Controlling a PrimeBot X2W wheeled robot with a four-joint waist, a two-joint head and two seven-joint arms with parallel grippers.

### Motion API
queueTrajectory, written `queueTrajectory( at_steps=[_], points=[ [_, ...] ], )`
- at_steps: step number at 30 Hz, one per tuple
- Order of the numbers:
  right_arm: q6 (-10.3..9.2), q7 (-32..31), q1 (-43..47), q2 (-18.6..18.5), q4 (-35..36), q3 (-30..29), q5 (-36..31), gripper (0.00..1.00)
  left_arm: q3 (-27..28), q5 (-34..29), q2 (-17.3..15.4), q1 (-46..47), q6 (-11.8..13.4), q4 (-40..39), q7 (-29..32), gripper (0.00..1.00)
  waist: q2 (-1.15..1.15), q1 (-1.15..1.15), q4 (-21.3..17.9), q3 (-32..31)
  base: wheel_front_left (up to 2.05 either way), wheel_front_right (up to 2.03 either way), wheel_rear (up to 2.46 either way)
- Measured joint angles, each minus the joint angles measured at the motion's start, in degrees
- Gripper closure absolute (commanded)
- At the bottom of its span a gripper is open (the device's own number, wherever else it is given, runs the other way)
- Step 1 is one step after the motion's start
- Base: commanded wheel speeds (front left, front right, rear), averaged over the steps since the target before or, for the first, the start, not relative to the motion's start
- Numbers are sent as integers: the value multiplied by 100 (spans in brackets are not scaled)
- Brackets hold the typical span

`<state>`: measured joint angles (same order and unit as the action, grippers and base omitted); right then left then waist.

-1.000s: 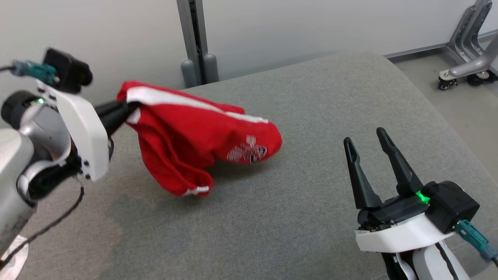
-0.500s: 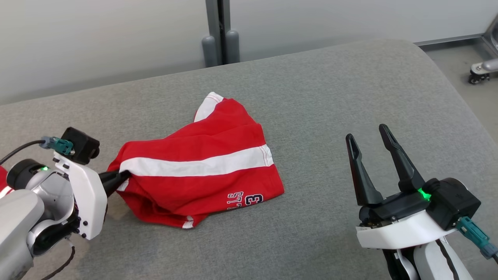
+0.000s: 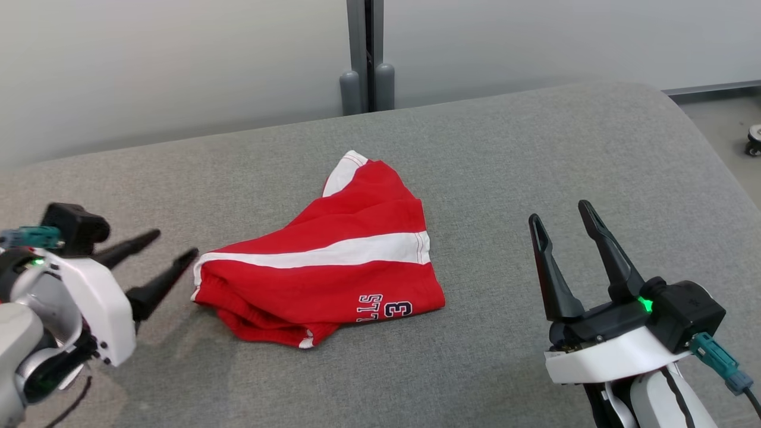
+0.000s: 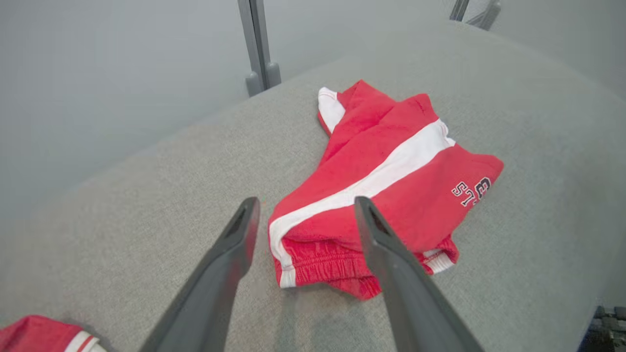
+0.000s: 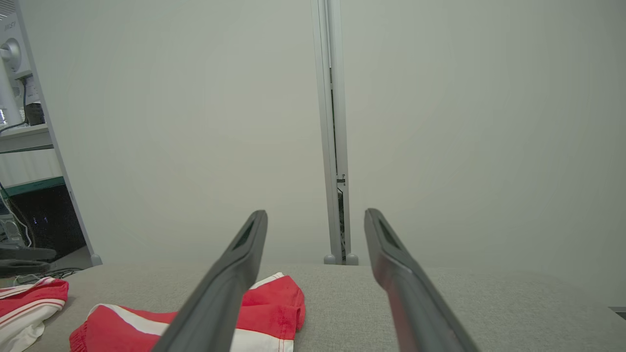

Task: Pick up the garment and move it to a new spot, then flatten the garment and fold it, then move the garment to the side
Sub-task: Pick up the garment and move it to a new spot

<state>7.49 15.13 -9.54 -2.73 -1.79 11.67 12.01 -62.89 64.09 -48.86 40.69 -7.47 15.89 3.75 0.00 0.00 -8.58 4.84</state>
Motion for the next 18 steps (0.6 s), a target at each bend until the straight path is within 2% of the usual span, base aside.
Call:
queueTrajectory(
  at_steps=[4, 7, 12, 14, 15, 18],
  points=[
    [0, 1, 55, 1, -15, -15, -46, 0, 257, -157, -40, -18, 58, 124, -907, 0, 0, 0, 86, -97, 0, 0, 0],
    [0, 0, 74, 0, -10, -30, -55, 0, 449, -213, 4, -143, 341, 114, -1477, 0, 0, 0, 148, -152, 0, 0, 0],
    [0, 0, 106, 1, 5, -80, -58, 0, 943, -181, 107, -592, 887, -121, -1845, 0, 0, 0, 259, -210, 0, 0, 0],
    [0, 0, 140, 1, 49, -141, -55, 0, 1371, -226, 203, -832, 1131, -321, -1864, 0, 0, 0, 310, -218, 0, 0, 0],
    [0, 0, 158, -1, 64, -185, -12, 0, 1815, -341, 321, -969, 1268, -465, -1867, 0, 0, 0, 336, -217, 0, 0, 0],
    [0, 1, 207, 1, 69, -230, 64, 0, 2816, -770, 667, -1573, 1463, -884, -1889, 0, 0, 0, 405, -217, 0, 0, 0]
  ],
)
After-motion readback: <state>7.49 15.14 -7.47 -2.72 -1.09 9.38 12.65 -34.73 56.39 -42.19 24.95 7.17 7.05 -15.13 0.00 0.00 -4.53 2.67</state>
